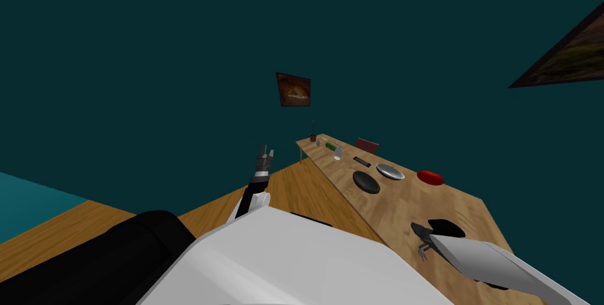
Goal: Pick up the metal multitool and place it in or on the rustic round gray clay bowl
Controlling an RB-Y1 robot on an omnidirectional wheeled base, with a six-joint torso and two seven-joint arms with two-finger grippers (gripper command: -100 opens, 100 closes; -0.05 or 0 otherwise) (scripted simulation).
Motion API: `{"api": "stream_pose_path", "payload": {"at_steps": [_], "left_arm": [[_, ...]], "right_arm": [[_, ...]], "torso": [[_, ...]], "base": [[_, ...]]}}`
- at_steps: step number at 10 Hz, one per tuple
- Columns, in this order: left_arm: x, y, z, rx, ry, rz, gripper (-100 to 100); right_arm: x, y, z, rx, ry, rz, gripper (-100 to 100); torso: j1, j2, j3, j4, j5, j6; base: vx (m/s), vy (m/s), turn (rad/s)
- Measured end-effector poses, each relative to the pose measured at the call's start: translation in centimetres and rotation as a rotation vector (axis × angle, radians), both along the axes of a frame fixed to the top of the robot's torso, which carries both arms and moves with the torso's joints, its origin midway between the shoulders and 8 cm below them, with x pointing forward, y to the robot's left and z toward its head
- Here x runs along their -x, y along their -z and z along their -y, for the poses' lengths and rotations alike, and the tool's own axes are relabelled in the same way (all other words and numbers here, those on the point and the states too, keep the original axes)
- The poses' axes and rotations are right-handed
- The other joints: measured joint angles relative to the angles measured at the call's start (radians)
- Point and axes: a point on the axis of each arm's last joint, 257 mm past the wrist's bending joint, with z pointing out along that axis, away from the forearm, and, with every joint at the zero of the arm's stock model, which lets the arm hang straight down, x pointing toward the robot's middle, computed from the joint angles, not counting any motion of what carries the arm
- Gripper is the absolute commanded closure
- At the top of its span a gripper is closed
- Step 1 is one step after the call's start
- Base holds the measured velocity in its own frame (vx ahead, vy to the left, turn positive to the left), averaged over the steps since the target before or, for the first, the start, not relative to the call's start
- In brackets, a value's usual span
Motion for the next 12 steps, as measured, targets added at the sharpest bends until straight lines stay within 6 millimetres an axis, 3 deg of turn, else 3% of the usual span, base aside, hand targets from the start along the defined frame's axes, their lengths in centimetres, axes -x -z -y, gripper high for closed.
{"api": "stream_pose_path", "payload": {"at_steps": [4, 12], "left_arm": [[0.0, 0.0, 0.0, 0.0, 0.0, 0.0, 0], [0.0, 0.0, 0.0, 0.0, 0.0, 0.0, 0]], "right_arm": [[-1.5, -3.1, 0.3, -0.003, -0.005, 0.002, 100], [-5.7, -10.1, 0.0, 0.026, -0.026, 0.019, 100]], "torso": [[-0.003, -0.004, -0.002, 0.0, 0.0, -0.001], [-0.008, -0.003, -0.002, -0.001, -0.001, -0.002]], "base": [[0.11, 0.095, -0.014], [0.114, 0.044, 0.036]]}}
